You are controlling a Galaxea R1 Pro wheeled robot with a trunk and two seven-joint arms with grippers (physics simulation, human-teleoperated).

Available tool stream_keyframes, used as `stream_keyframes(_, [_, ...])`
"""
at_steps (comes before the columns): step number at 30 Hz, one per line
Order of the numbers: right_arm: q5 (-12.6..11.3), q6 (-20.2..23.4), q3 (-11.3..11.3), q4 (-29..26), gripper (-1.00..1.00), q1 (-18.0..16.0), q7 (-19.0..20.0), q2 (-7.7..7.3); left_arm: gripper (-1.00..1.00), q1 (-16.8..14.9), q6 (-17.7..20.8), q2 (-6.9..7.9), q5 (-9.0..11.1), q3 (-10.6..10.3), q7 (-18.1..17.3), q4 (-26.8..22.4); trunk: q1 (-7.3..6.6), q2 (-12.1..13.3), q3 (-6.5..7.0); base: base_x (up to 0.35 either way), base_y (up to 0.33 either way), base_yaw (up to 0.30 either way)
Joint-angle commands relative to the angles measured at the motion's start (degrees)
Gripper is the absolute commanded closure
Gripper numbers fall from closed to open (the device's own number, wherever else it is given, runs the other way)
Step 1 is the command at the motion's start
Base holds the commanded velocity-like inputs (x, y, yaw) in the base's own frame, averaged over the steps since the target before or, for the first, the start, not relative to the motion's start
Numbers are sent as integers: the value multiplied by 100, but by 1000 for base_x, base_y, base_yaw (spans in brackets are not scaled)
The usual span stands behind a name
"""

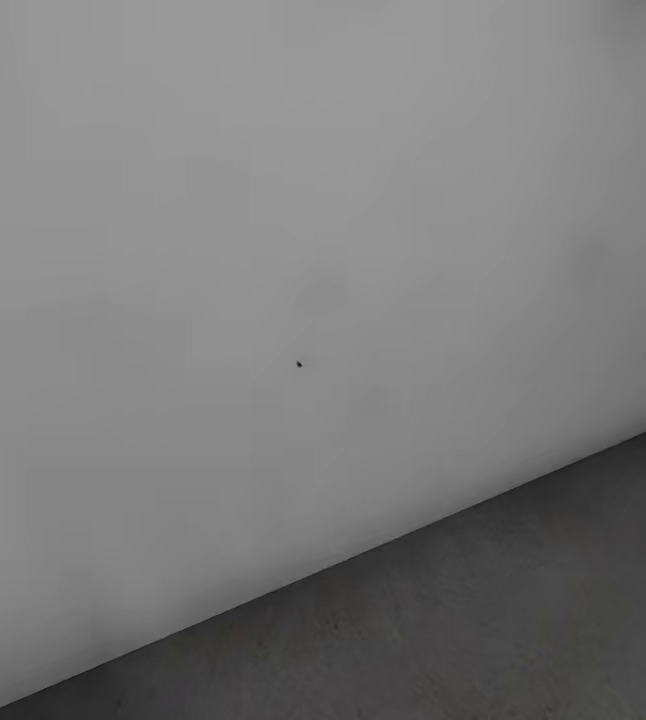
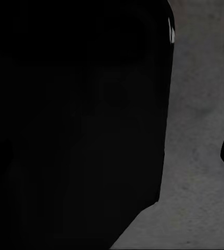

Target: Move the two storage containers from the living room to the garage. In the garage, place one container on the floor and stack the other container on top of it (either order is fine).

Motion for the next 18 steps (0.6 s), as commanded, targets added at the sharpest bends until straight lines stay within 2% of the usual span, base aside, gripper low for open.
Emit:
stream_keyframes(1, [33, -26, 33, 0, -100, -9, 11, 7, -100, 3, -33, -26, 18, 26, -9, -33, 0, -2, -3, 0, 0, 0])
stream_keyframes(5, [41, -25, 37, 0, -100, -9, 11, 2, -100, 4, -49, -30, 19, 26, -9, -50, 0, -2, -3, 0, 0, 0])
stream_keyframes(11, [144, -51, 44, 0, -100, -9, 9, 8, -100, 8, -240, -112, 26, 33, 7, -142, 0, -2, -3, 0, 0, 0])
stream_keyframes(18, [163, -61, 44, 0, -100, -9, 9, 37, -100, 8, -305, -118, 26, 35, 9, -149, 0, -2, -3, 0, 0, 0])
